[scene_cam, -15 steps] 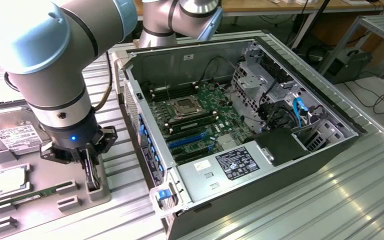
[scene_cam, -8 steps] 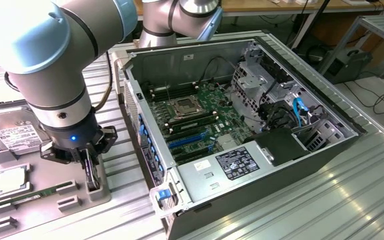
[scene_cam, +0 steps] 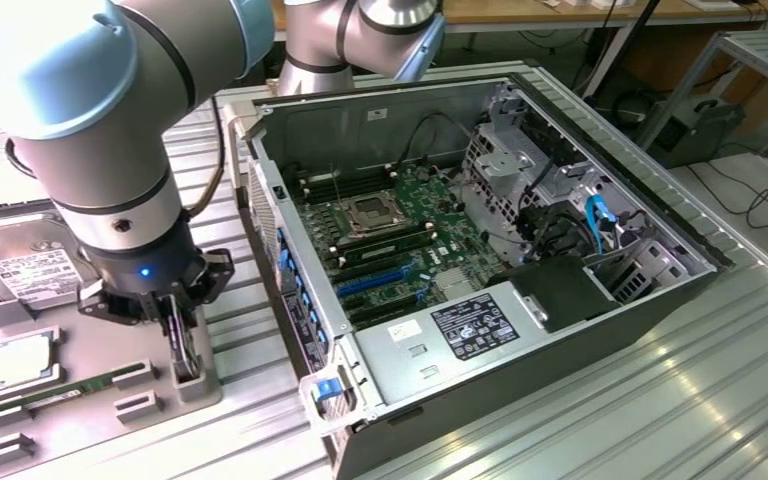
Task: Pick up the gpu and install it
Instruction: 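Pick up the gpu and move the gpu toward the slot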
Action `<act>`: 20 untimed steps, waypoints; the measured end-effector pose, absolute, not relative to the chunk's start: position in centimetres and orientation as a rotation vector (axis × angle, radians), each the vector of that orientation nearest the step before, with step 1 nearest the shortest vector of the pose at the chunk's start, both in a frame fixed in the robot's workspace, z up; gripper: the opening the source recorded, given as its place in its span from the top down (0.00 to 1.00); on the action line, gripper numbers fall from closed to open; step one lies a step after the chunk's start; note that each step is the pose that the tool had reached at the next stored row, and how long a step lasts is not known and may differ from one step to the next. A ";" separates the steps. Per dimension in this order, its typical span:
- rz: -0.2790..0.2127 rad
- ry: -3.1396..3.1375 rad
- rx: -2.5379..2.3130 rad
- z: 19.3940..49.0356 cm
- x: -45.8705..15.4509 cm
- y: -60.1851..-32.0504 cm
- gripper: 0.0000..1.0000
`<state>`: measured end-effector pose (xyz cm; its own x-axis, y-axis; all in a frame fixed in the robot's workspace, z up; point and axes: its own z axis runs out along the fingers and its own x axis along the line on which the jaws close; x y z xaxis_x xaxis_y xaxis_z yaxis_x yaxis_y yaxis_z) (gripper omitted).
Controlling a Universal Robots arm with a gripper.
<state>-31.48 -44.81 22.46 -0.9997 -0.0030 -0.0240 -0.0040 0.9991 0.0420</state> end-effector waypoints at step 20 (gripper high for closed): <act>0.066 3.117 -0.005 27.4 -31.4 -44.8 0.72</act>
<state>-31.42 -44.81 27.40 -0.9997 -0.0030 -0.0239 -0.0040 0.9991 0.0422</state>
